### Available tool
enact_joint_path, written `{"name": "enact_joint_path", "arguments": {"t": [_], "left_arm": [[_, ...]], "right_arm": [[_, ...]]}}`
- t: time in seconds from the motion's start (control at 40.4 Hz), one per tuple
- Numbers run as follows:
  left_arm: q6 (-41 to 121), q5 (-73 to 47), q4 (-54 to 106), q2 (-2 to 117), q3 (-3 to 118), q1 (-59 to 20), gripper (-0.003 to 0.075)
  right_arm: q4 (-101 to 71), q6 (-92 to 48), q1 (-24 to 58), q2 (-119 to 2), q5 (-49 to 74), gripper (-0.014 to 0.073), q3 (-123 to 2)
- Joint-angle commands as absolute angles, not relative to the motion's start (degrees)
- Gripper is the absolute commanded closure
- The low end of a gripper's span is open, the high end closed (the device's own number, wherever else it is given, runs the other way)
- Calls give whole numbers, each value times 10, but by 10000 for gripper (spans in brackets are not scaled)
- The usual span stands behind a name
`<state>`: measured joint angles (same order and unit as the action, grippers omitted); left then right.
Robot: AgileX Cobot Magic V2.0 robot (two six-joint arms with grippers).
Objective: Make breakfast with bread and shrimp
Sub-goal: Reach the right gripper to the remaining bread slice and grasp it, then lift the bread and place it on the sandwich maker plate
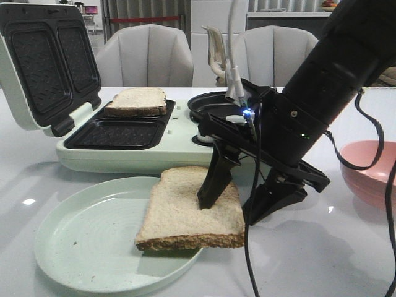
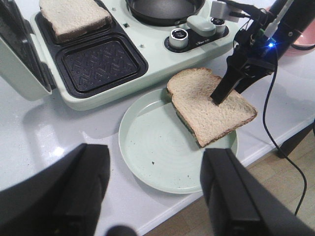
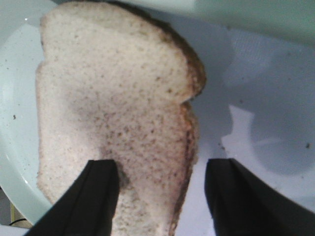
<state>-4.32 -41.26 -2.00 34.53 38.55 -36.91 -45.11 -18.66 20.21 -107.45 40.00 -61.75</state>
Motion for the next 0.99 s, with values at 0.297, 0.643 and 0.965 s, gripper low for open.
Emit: {"name": "enact_joint_path", "arguments": {"t": [0.297,0.643,0.965], "left_arm": [[-45,-369,-16,345,401,-373,267],[-45,-369,-16,345,401,-373,267],[-45,-369,-16,345,401,-373,267]], "right_arm": [[-473,-195,202,-1048,414,398,-633],[-473,-195,202,-1040,420,559,-633],[-473,-195,202,-953,441,559,-633]]}}
